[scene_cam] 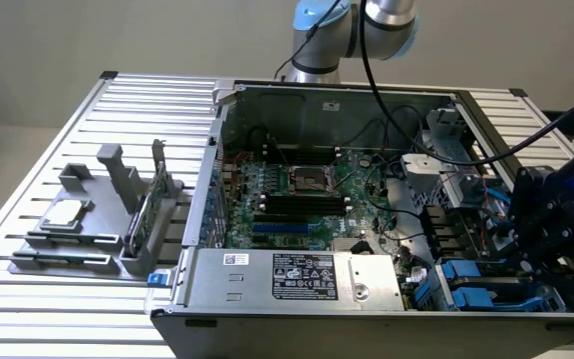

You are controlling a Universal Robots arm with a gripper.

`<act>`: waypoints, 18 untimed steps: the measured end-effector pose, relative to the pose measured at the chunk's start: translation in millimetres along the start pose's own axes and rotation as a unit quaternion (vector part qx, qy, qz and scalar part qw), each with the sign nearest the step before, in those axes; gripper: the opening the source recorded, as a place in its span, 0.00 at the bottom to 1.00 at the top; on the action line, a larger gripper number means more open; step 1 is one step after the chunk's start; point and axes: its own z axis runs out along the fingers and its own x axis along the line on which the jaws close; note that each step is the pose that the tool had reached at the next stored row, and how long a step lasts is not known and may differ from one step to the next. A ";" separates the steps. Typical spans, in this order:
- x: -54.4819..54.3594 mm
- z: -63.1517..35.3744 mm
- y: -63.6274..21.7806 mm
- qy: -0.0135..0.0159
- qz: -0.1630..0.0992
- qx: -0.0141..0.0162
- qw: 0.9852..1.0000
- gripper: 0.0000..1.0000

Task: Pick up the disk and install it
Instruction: 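Insert the first disk wire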

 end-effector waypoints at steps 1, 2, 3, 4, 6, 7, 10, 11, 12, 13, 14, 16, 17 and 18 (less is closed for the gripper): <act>0.0 0.1 0.0 0.000 0.000 0.000 1.000 0.17; 0.0 0.2 0.0 0.000 0.000 -0.001 1.000 0.17; 0.0 0.4 0.0 0.000 0.000 -0.002 1.000 0.17; 0.0 0.5 0.0 0.000 0.000 -0.003 1.000 0.17; 0.0 0.8 0.0 0.000 -0.001 -0.005 1.000 0.17; 0.0 1.0 -0.1 0.000 -0.001 -0.005 1.000 0.17; -0.1 1.6 -0.8 0.000 -0.001 -0.008 1.000 0.17; -0.1 1.7 -1.4 0.000 -0.001 -0.008 1.000 0.17; -0.1 1.8 -2.1 0.000 -0.001 -0.008 1.000 0.17; -0.1 1.9 -2.8 0.000 -0.001 -0.009 1.000 0.17; -0.1 2.0 -3.1 0.000 -0.001 -0.009 1.000 0.17; -0.1 2.3 -3.2 0.000 -0.002 -0.010 1.000 0.17; -0.1 2.4 -3.2 0.000 -0.002 -0.010 1.000 0.17; -0.2 2.5 -3.3 0.000 -0.002 -0.010 1.000 0.17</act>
